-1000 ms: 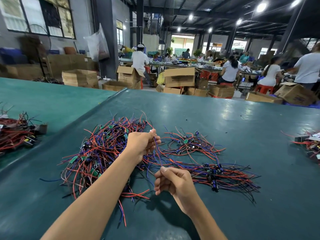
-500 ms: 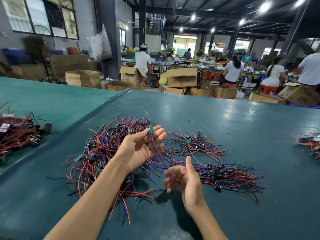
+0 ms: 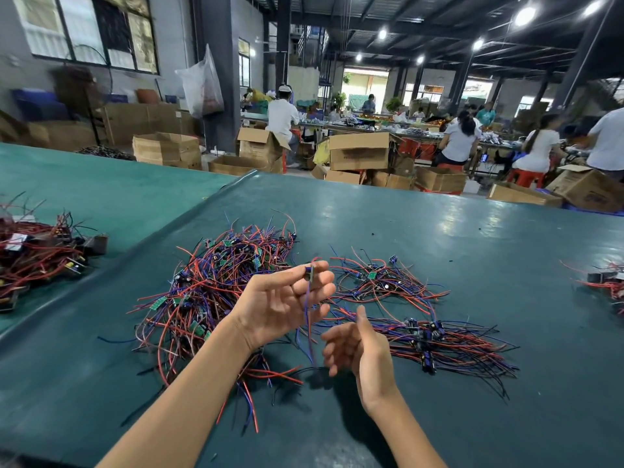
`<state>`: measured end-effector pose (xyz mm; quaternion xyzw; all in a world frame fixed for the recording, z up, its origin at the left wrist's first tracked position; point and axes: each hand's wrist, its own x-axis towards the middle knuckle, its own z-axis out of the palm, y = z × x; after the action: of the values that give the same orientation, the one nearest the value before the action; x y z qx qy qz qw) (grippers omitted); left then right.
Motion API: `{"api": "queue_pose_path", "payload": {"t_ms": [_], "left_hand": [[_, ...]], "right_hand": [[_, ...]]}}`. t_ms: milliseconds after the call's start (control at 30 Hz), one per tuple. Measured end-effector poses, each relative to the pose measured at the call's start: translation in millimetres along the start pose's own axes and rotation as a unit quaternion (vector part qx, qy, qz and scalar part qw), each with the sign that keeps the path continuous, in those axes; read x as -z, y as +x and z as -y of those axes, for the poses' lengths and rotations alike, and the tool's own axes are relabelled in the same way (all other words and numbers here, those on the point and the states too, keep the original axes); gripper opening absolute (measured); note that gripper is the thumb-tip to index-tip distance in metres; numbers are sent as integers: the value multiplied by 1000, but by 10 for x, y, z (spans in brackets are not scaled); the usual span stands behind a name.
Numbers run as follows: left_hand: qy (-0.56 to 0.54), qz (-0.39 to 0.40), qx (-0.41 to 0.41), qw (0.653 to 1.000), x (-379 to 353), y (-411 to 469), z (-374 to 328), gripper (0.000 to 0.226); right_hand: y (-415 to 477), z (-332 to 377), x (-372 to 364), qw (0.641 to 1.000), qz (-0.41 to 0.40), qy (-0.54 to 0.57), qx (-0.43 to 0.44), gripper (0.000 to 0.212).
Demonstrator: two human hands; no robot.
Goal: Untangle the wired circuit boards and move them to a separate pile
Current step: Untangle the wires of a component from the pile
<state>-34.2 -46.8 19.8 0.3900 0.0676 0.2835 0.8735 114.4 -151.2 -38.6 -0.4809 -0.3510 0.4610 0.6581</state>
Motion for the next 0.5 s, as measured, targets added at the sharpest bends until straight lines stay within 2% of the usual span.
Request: {"api": "queue_pose_path", "payload": {"t_ms": [167,333,433,500], "left_hand": [[126,12,3,992,-27,-17,98,38],[151,19,23,988,-47,-26,167,41],[176,5,33,984,-61,20,173,32],[224,-22,45,973,-105,99,157,33]], "right_hand": [[-10,-3,-13,999,-5,-43,32,49],[-23,24,13,999,8,-25,37,40],[-2,20,-8,999,-17,-29,35,30],[23,-22,-15,998,-30,-51,38,39]]}}
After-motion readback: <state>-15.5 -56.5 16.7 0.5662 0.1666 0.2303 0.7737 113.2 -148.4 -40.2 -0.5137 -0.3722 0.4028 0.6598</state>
